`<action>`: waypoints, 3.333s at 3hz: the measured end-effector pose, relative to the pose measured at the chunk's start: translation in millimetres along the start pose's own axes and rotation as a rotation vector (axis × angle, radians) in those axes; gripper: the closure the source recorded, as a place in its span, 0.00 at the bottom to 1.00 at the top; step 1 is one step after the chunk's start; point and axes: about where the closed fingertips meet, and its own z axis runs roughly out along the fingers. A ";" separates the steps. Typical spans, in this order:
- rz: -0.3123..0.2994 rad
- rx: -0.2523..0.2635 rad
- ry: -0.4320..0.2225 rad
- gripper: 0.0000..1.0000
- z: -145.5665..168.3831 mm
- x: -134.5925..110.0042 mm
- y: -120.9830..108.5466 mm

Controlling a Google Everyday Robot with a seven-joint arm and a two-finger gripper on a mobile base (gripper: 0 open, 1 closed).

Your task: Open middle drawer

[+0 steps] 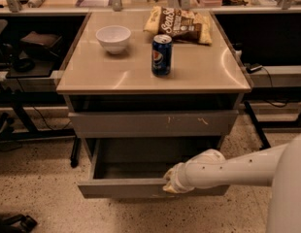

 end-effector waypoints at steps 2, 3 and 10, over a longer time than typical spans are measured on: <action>0.003 0.009 -0.001 1.00 -3.0 3.4 5.2; 0.015 0.027 0.007 1.00 -9.4 11.3 4.8; -0.069 0.130 -0.045 1.00 -78.3 43.0 51.3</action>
Offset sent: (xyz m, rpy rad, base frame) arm -0.2834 -0.0701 -0.0554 0.0678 -0.2064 -0.0912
